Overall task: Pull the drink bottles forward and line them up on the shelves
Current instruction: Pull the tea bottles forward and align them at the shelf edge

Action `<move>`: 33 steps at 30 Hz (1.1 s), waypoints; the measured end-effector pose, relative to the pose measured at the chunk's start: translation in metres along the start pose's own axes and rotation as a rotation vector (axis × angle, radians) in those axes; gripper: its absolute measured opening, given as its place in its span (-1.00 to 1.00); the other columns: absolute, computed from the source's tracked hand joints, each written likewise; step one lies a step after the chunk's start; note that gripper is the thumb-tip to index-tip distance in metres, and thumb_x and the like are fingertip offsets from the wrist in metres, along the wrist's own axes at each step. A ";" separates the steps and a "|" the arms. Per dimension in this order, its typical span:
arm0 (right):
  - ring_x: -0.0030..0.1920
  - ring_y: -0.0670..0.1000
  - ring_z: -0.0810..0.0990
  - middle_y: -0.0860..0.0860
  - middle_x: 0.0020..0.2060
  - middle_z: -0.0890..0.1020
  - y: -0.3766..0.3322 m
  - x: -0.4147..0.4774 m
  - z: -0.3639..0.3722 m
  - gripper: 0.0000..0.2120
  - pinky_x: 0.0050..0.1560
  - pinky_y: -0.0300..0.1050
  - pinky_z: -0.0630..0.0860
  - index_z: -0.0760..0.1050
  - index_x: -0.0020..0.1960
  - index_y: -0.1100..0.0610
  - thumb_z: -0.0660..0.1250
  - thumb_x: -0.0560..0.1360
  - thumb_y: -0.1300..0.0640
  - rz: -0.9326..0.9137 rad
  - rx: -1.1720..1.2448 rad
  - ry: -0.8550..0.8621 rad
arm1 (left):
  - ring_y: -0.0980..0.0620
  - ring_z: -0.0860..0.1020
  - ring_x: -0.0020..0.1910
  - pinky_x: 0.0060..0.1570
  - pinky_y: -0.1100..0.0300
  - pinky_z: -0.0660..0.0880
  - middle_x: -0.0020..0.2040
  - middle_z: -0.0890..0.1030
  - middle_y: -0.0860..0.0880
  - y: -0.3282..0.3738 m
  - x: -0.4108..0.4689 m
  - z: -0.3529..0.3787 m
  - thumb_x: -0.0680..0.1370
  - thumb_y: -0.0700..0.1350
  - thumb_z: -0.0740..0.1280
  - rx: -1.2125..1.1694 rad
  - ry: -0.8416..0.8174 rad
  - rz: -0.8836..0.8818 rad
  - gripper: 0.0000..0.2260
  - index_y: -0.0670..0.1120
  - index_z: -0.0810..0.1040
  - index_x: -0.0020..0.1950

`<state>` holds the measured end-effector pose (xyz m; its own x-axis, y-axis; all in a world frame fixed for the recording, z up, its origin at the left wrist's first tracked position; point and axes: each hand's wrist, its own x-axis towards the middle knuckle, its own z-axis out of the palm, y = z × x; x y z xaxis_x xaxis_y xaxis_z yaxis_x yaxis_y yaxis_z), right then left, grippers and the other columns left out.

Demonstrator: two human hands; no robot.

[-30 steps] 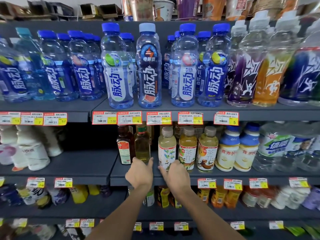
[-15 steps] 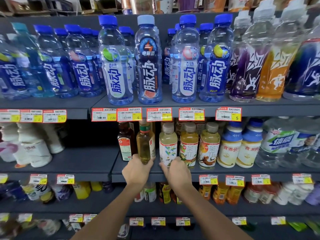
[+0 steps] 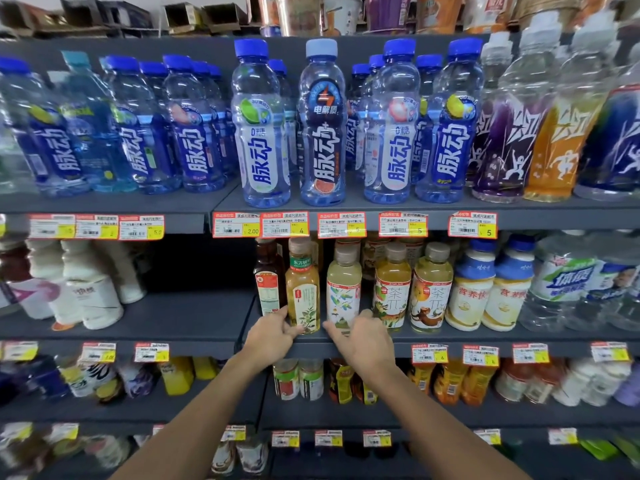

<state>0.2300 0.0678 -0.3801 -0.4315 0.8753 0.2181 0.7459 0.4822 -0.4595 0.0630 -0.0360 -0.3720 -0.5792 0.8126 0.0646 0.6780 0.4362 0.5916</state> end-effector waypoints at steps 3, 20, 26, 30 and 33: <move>-0.02 0.09 0.61 -0.01 -0.13 0.51 0.008 -0.006 0.003 -0.45 -0.16 -0.07 0.53 0.35 0.09 0.07 0.28 0.47 -0.41 -0.036 0.063 -0.034 | 0.00 0.60 0.04 0.11 0.03 0.54 -0.06 0.66 0.06 -0.001 0.002 0.001 0.61 0.04 0.34 0.012 0.008 -0.003 -0.59 -0.03 0.45 0.43; 0.13 0.14 0.58 0.07 0.11 0.61 0.003 0.005 0.008 -0.41 -0.04 -0.01 0.50 0.28 0.24 0.04 0.40 0.45 -0.31 -0.004 0.217 -0.088 | -0.05 0.60 0.05 -0.06 0.10 0.51 0.06 0.65 0.03 -0.006 0.004 0.008 0.61 0.07 0.30 0.058 0.028 0.002 -0.66 0.06 0.43 0.38; -0.11 -0.07 0.63 -0.10 -0.17 0.65 0.019 0.013 -0.012 -0.48 0.04 -0.08 0.59 0.43 0.38 0.04 0.44 0.49 -0.10 -0.084 0.326 -0.263 | -0.04 0.60 0.05 0.01 0.06 0.54 0.04 0.65 0.03 -0.008 0.005 0.008 0.62 0.05 0.29 0.048 0.010 0.008 -0.65 0.05 0.41 0.40; -0.01 0.02 0.62 -0.04 -0.04 0.62 0.006 -0.001 -0.010 -0.27 -0.10 -0.06 0.56 0.42 0.15 0.05 0.36 0.29 -0.51 0.023 0.160 -0.082 | -0.05 0.60 0.07 0.01 0.07 0.53 0.09 0.64 0.03 -0.007 0.006 0.009 0.62 0.04 0.28 0.070 0.027 0.013 -0.67 0.08 0.42 0.38; 0.05 0.11 0.62 0.04 -0.01 0.61 -0.007 -0.004 -0.002 -0.28 -0.08 -0.02 0.55 0.35 0.13 0.09 0.36 0.33 -0.49 0.095 0.098 -0.014 | -0.06 0.60 0.07 -0.02 0.10 0.51 0.11 0.64 0.02 -0.008 0.006 0.010 0.62 0.03 0.29 0.077 0.026 0.010 -0.65 0.08 0.41 0.40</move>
<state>0.2280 0.0608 -0.3764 -0.3690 0.9160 0.1575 0.7309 0.3906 -0.5596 0.0589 -0.0306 -0.3844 -0.5835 0.8069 0.0919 0.7160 0.4577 0.5272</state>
